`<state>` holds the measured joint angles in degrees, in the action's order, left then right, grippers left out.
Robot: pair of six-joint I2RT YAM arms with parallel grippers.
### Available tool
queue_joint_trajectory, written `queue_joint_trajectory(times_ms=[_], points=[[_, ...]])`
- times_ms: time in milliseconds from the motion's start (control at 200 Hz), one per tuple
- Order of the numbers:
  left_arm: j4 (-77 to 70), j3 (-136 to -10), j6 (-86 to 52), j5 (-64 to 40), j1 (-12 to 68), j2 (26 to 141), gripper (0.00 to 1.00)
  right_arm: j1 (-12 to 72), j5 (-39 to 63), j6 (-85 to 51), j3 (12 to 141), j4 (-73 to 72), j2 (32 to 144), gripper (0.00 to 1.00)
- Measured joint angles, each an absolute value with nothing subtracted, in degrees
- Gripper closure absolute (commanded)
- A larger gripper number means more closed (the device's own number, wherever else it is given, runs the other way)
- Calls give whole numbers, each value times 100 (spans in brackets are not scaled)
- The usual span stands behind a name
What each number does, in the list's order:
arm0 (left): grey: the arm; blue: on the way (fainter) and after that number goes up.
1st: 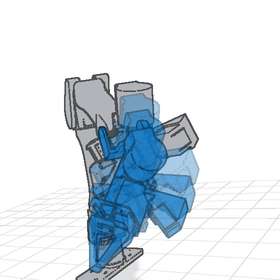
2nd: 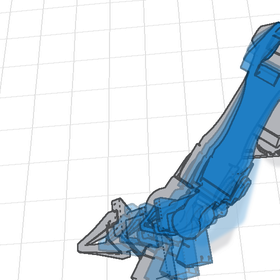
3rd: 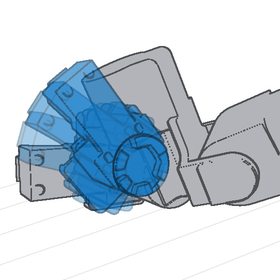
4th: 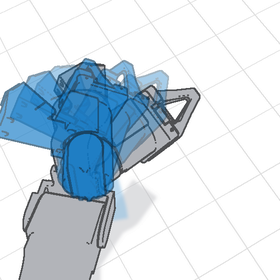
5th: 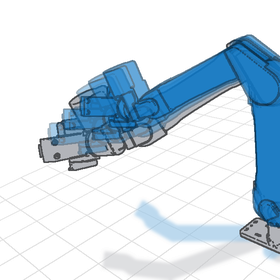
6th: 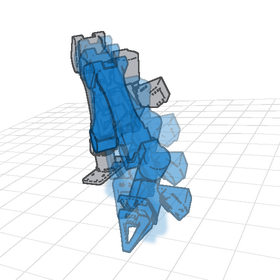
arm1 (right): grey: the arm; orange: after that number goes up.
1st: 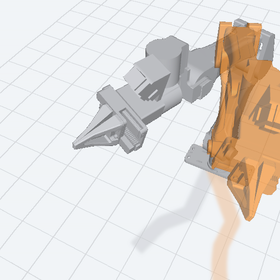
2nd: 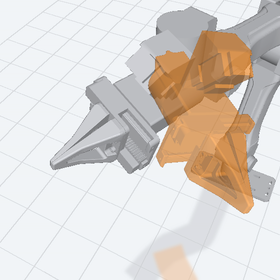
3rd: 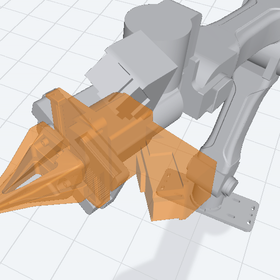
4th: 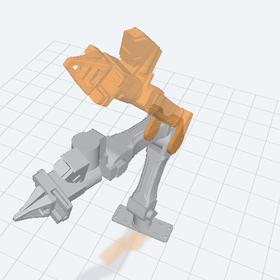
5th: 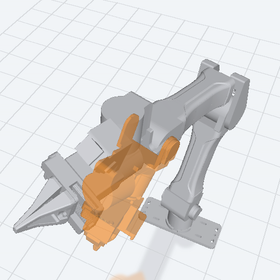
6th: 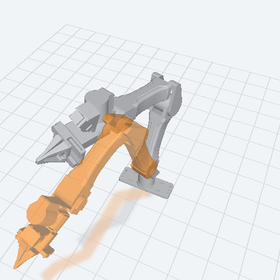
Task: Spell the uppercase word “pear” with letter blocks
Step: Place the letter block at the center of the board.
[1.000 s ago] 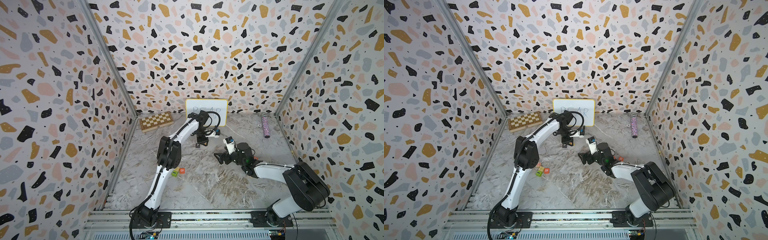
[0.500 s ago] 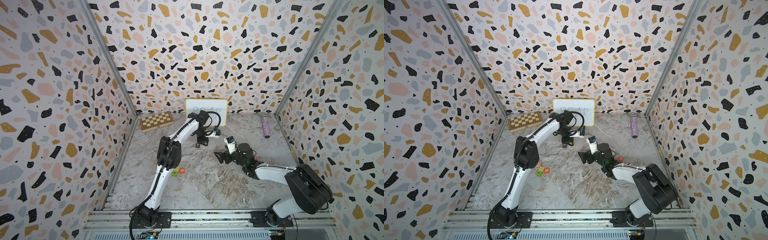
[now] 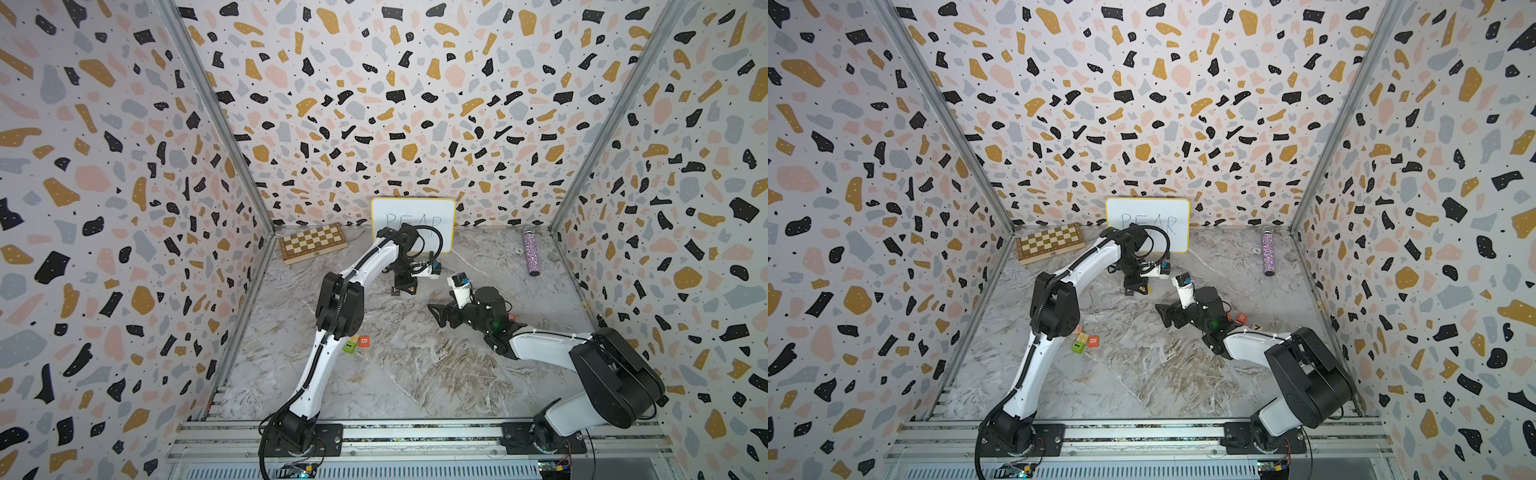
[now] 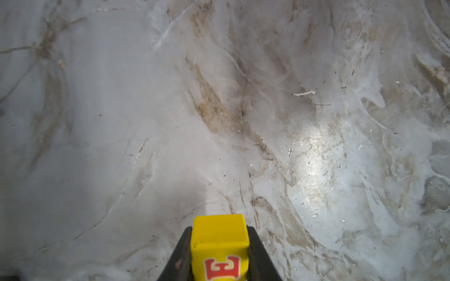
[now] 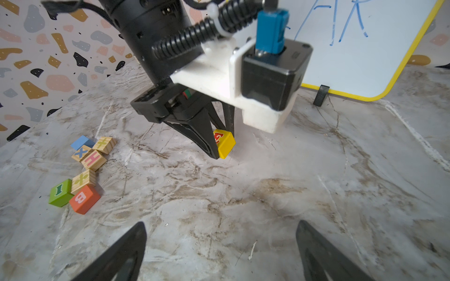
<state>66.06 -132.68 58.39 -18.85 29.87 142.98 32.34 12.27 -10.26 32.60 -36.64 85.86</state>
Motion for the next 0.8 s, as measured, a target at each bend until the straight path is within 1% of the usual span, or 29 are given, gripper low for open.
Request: queue_joint_trajectory(times_ms=[190, 656, 801], points=[[6602, -13395, 6018, -1798, 2987, 14545, 74, 3262, 1227, -1024, 3260, -3664, 8586, 4], [6521, -13408, 6469, -1693, 2987, 14564, 70, 3352, 1216, -1022, 3260, -3667, 8589, 4], [6471, -13408, 6539, -1608, 2987, 14564, 67, 3356, 1214, -1022, 3260, -3667, 8589, 4]])
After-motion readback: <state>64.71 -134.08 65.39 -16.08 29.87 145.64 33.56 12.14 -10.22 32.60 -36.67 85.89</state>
